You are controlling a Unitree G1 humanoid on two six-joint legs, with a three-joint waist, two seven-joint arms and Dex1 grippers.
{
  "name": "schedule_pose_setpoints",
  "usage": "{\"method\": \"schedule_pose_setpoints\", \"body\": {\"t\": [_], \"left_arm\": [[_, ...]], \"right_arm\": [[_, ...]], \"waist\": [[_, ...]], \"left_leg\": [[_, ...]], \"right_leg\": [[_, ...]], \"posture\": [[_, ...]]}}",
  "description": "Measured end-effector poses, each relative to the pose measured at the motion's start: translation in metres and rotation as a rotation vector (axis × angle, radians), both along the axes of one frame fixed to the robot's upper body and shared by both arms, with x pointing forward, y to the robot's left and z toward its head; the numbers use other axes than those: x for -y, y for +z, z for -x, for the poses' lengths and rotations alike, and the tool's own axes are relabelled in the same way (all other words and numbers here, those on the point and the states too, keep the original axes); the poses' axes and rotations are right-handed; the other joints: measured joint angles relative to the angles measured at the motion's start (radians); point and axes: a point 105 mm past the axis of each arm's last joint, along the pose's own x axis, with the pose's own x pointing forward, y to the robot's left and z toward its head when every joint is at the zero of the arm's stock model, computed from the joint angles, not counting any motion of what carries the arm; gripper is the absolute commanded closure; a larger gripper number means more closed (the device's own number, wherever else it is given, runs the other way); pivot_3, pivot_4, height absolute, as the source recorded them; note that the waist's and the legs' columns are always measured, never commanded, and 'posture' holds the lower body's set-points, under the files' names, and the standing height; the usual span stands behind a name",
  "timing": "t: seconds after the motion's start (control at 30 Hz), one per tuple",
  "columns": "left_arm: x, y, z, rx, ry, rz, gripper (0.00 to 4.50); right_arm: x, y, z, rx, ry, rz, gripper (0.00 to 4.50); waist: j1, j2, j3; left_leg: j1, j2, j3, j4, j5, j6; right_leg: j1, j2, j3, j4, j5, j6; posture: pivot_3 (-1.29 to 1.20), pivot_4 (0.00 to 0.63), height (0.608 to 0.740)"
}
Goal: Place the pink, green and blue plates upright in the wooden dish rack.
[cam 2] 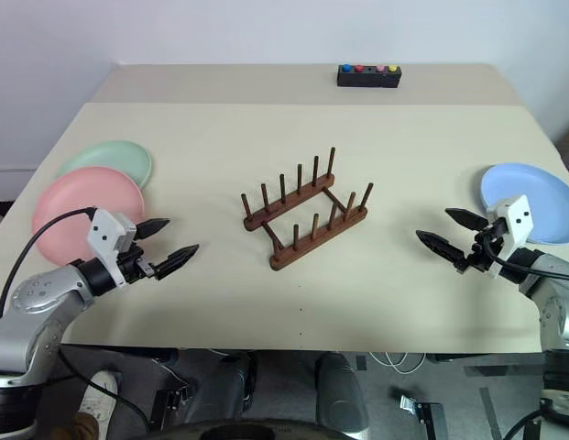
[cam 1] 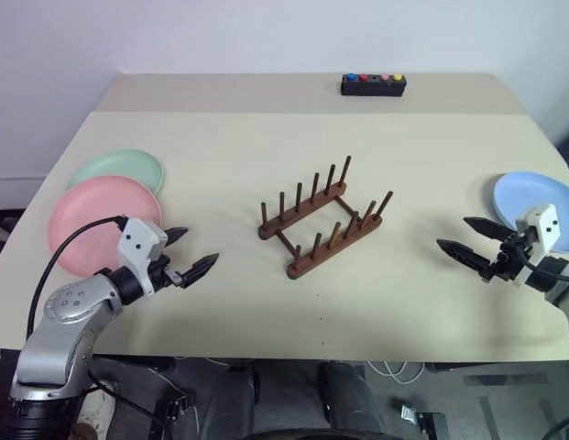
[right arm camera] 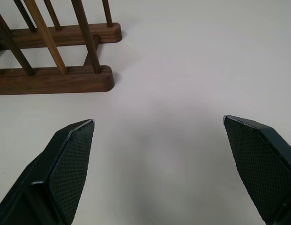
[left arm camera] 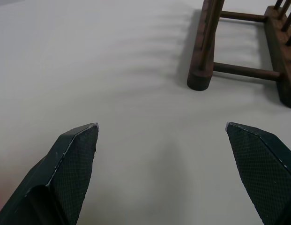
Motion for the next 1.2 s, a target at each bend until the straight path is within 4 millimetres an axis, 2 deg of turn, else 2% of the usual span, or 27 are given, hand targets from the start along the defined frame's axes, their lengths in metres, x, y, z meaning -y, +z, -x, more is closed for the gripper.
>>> {"method": "schedule_pose_setpoints", "body": {"t": [0.2,0.37,0.57,0.7,0.93,1.03,1.2], "left_arm": [[0.005,0.009,-0.006,0.032,-0.018,0.009,0.00],[0.012,0.004,-0.004,0.005,-0.048,0.024,0.00],[0.015,0.003,-0.004,0.001,-0.056,0.030,0.00],[0.025,-0.003,-0.002,-0.022,-0.098,0.032,0.00],[0.022,-0.010,0.003,-0.075,-0.146,0.016,0.00],[0.035,-0.021,0.012,-0.148,-0.255,-0.013,0.00],[0.085,-0.036,0.017,-0.151,-0.456,-0.088,0.00]], "right_arm": [[0.002,0.000,0.003,-0.001,-0.010,0.008,0.02],[0.000,0.006,-0.001,0.023,-0.011,0.014,0.02],[-0.003,0.005,0.001,0.021,-0.001,0.024,0.02],[-0.007,0.004,0.002,0.025,0.003,0.030,0.02],[-0.015,0.001,0.008,0.018,0.012,0.035,0.02],[-0.018,-0.004,0.014,-0.003,0.017,0.038,0.02],[-0.038,-0.001,0.027,-0.011,0.083,0.044,0.02]], "waist": [[0.001,0.000,0.000],[-0.001,0.000,0.000],[0.001,0.000,0.000],[0.001,0.000,0.000],[0.000,0.000,0.000],[0.003,0.000,0.000],[0.006,0.000,0.000]], "left_leg": [[0.000,0.000,0.000,0.000,0.000,0.000],[0.000,0.000,0.000,0.000,0.000,0.000],[0.000,0.000,0.000,0.000,0.000,0.000],[0.000,0.000,0.000,0.000,0.000,0.000],[0.000,0.000,0.000,0.000,0.000,0.000],[0.000,0.000,0.000,0.000,0.000,0.000],[-0.001,0.000,0.000,0.001,0.000,0.000]], "right_leg": [[0.000,0.000,0.000,0.000,0.000,0.000],[0.000,0.000,0.000,0.000,0.000,0.000],[0.000,0.000,0.000,0.000,0.000,0.000],[0.000,0.000,0.000,0.000,0.000,0.000],[0.000,0.000,0.000,0.000,0.000,0.000],[0.000,0.000,0.000,0.000,0.000,0.000],[0.000,0.000,0.000,0.000,0.000,0.000]], "posture": [[0.00,0.150,0.734],[0.00,0.150,0.734],[0.00,0.150,0.734],[0.00,0.150,0.734],[0.00,0.150,0.734],[0.00,0.150,0.734],[0.00,0.150,0.734]]}}
